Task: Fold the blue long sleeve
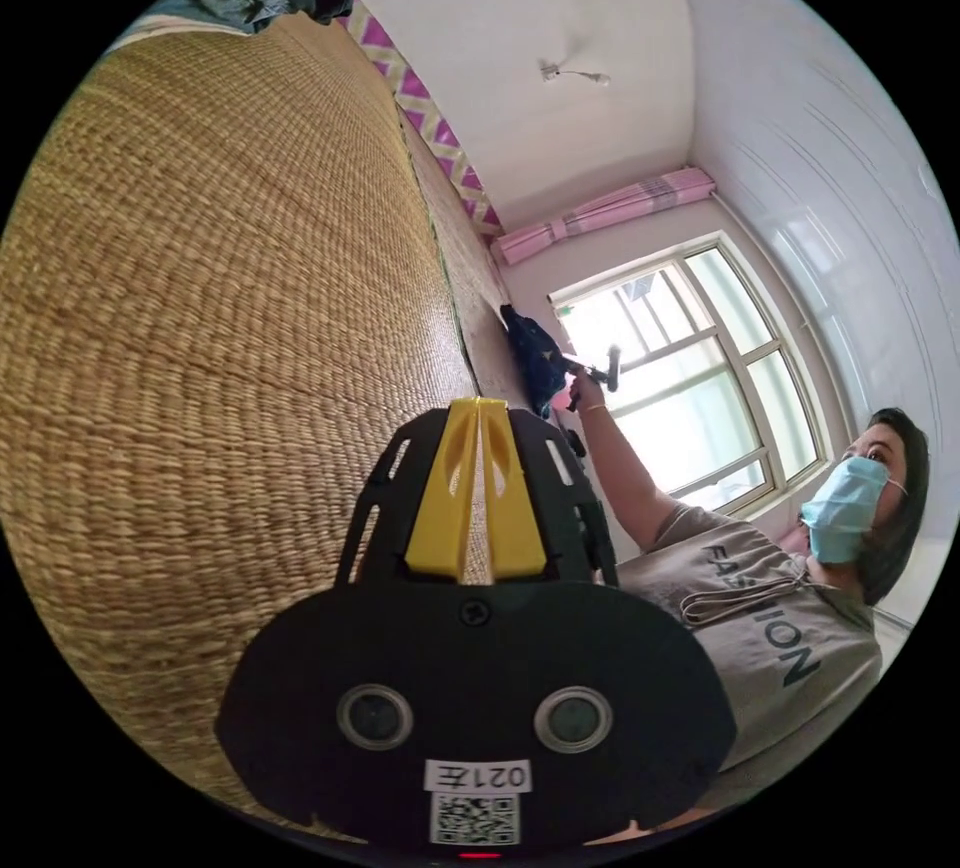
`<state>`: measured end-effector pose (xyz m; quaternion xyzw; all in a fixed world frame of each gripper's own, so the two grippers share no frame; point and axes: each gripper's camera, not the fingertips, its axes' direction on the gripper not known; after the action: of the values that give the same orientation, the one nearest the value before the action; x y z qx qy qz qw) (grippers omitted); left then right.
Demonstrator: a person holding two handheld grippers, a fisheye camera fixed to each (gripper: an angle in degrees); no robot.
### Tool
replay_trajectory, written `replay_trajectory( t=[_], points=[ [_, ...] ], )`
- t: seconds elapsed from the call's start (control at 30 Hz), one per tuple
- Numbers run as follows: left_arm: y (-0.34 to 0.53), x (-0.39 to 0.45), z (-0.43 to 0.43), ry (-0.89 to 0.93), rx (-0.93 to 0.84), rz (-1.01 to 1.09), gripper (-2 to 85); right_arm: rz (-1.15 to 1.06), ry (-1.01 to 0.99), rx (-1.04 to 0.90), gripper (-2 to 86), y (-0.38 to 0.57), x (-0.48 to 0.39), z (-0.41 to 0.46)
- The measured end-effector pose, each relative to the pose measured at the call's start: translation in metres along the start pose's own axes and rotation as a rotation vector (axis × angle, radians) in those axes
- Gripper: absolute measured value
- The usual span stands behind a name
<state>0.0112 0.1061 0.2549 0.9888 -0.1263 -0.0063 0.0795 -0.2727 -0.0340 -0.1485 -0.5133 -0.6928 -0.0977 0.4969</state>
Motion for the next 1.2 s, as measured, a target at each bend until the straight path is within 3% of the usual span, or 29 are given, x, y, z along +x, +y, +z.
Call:
replay_trajectory(
  t=[0.33, 0.53, 0.6, 0.8, 0.97, 1.2],
  points=[
    [-0.001, -0.013, -0.028, 0.103, 0.027, -0.011, -1.0, -0.372, -0.337, 0.009, 6.6, -0.005, -0.282, -0.065],
    [-0.007, -0.016, -0.036, 0.111, 0.011, -0.003, -1.0, -0.331, -0.618, -0.065, 7.6, 0.016, -0.356, -0.058],
    [-0.008, -0.018, -0.039, 0.123, 0.018, -0.005, -1.0, -0.371, -0.579, -0.095, 8.7, 0.025, -0.371, -0.049],
    [-0.013, -0.022, -0.048, 0.148, 0.037, 0.001, -0.9, -0.499, -0.473, 0.005, 12.3, 0.066, -0.365, -0.061],
    [-0.018, -0.026, -0.053, 0.167, 0.054, -0.001, -0.9, -0.567, -0.347, 0.073, 9.5, 0.091, -0.366, -0.064],
    [-0.027, -0.027, -0.051, 0.176, 0.054, -0.002, -0.8, -0.209, -0.817, 0.078, 3.5, 0.075, -0.227, -0.035]
  ],
)
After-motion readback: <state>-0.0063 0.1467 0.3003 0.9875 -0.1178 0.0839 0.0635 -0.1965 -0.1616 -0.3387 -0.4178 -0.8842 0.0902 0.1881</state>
